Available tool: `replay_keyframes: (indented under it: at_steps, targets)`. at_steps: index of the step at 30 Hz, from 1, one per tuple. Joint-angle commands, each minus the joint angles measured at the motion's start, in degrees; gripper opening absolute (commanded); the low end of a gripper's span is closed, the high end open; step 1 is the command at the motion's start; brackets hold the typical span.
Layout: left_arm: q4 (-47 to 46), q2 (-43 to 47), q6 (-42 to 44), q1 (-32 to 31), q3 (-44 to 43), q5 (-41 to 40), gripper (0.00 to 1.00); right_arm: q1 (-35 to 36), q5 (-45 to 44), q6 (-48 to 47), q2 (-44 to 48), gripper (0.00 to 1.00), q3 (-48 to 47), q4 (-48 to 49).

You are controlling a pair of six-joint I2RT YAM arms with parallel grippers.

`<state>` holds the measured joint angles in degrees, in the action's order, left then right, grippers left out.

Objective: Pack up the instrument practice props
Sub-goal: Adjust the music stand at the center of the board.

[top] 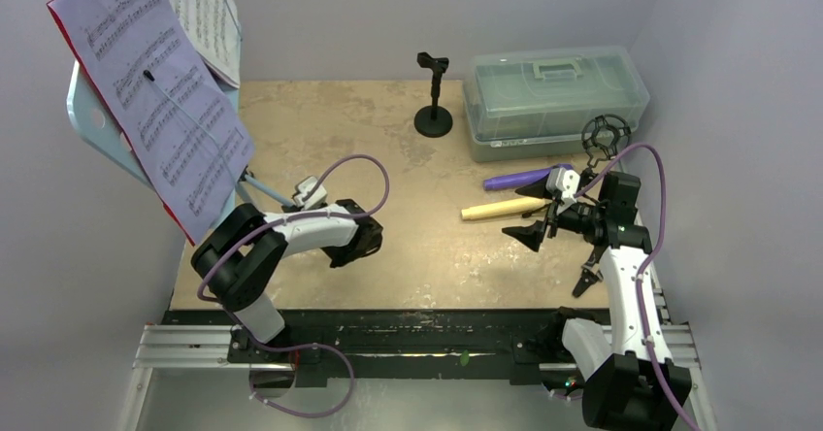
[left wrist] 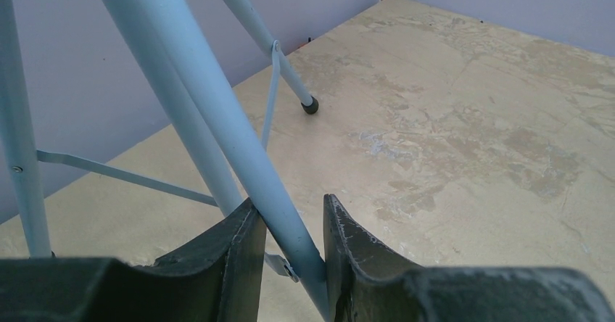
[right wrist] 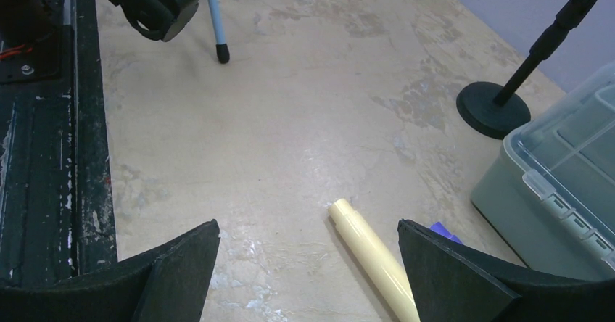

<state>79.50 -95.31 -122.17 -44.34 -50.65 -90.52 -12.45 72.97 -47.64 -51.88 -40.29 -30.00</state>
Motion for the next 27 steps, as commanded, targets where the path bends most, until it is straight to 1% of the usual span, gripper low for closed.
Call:
replay_keyframes:
  at_steps: [1,9,15,27]
  targets:
    - [2.94,0.36,-23.30,-2.86,1.42,-13.45,0.00,-0.21,0.86,-0.88,-0.15,0.96,-1.90,-0.65]
    - [2.94,-1.10,-23.83,-8.25,-2.19,-13.45,0.00,-0.21,0.85,-0.88,-0.15,0.96,-1.90,-0.60]
    - [2.92,-4.17,-25.42,-12.41,-5.33,-13.45,0.00,-0.21,0.88,-0.96,-0.06,0.96,-1.90,-0.64]
    - [2.94,-11.03,-26.02,-18.41,-13.79,-13.45,0.00,-0.21,0.95,-1.14,0.11,0.96,-1.98,-0.76]
